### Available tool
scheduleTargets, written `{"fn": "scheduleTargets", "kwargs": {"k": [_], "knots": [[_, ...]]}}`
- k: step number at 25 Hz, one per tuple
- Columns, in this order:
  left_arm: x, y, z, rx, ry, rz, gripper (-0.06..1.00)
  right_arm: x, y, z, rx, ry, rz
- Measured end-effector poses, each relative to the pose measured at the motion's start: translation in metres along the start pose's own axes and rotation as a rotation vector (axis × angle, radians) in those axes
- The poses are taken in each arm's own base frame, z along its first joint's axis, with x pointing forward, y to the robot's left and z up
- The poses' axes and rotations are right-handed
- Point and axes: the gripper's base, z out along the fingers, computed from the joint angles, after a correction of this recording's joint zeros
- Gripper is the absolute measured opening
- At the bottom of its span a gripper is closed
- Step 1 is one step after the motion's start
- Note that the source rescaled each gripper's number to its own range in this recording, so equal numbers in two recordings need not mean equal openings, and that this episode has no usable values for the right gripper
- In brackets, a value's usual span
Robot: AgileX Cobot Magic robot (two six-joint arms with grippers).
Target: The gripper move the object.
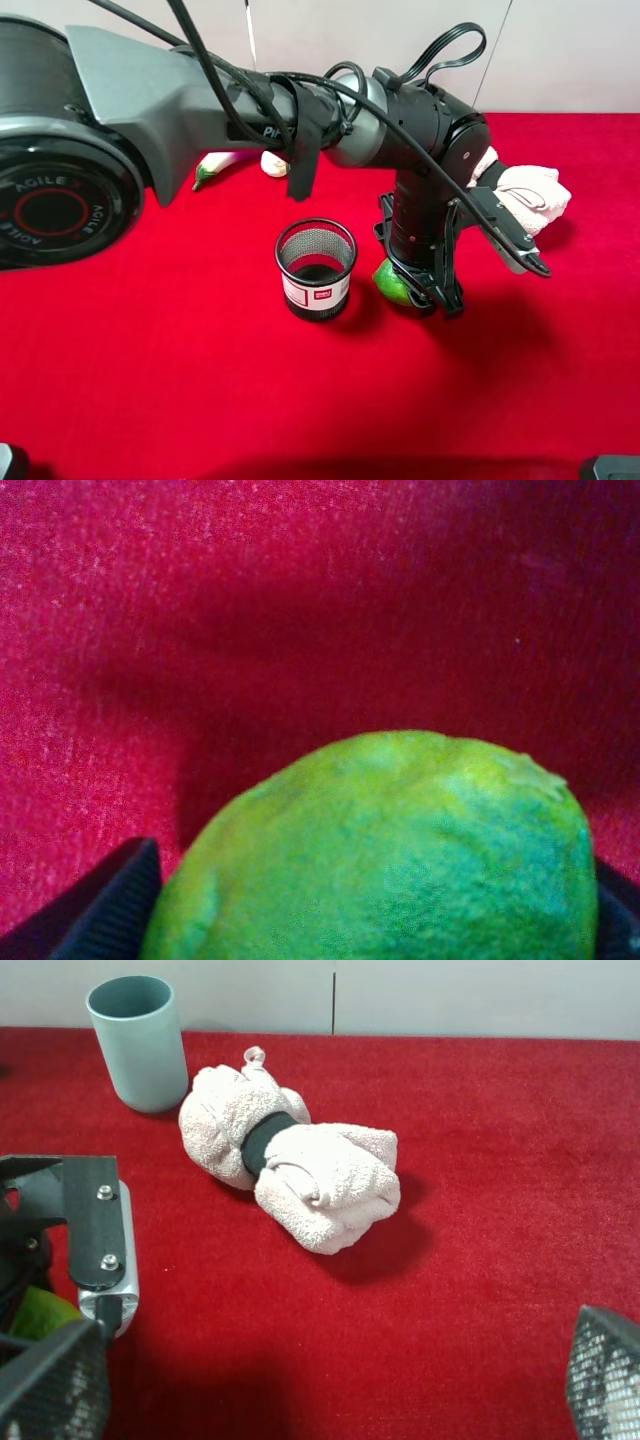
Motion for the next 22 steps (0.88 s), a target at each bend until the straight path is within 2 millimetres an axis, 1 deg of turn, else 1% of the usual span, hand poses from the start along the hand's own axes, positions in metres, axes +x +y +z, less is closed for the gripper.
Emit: {"fn": "scheduleTargets", "kwargs": {"k": [6,9,13,16,22], "knots": [[0.0,0.0,0.0,0.0,0.0,0.0,0.0,0.0,0.0,0.0,0.0,0.0,0.0],[0.0,0.0,0.0,0.0,0.0,0.0,0.04,0.0,0.0,0.0,0.0,0.0,0.0],[0.0004,-0.0002,0.0,0.002,0.004,0.001,0.22,0.0,0.0,0.0,0.0,0.0,0.0],[0.0015,-0.0005,0.0,0.006,0.017,0.0,0.4,0.0,0.0,0.0,0.0,0.0,0.0],[0.001,-0.0006,-0.0024,0.008,0.024,0.001,0.8,0.0,0.0,0.0,0.0,0.0,0.0]]}}
